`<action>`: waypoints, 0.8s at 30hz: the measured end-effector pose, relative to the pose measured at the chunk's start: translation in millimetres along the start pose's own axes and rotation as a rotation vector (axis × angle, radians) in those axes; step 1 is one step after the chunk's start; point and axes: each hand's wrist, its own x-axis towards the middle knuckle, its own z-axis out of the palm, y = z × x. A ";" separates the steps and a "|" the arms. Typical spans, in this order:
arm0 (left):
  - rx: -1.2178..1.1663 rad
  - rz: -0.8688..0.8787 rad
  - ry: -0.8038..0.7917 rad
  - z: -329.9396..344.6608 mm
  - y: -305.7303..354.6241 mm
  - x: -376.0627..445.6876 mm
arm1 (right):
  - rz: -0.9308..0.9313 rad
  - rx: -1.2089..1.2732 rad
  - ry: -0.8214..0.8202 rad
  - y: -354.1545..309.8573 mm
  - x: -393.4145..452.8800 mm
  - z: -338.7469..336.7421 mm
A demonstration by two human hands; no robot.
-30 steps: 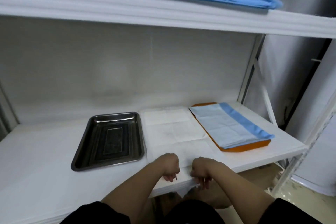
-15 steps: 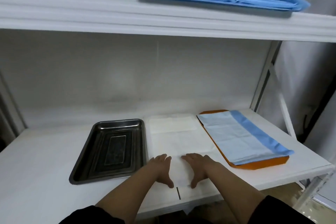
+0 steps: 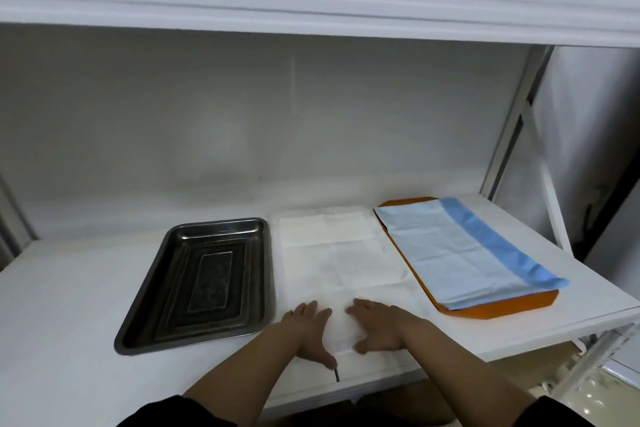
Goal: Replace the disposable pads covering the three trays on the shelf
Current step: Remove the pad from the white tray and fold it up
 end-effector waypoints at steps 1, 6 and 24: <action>0.006 0.000 0.006 -0.3 0.8 0.4 | 0.008 0.018 0.001 0.4 -2.2 -2.1; -0.006 -0.011 0.072 -3.3 0.0 2.6 | 0.046 0.006 0.208 3.7 -6.4 -9.8; -0.186 -0.064 0.540 -56.9 -27.8 -15.0 | 0.153 -0.110 0.456 28.4 -37.5 -56.4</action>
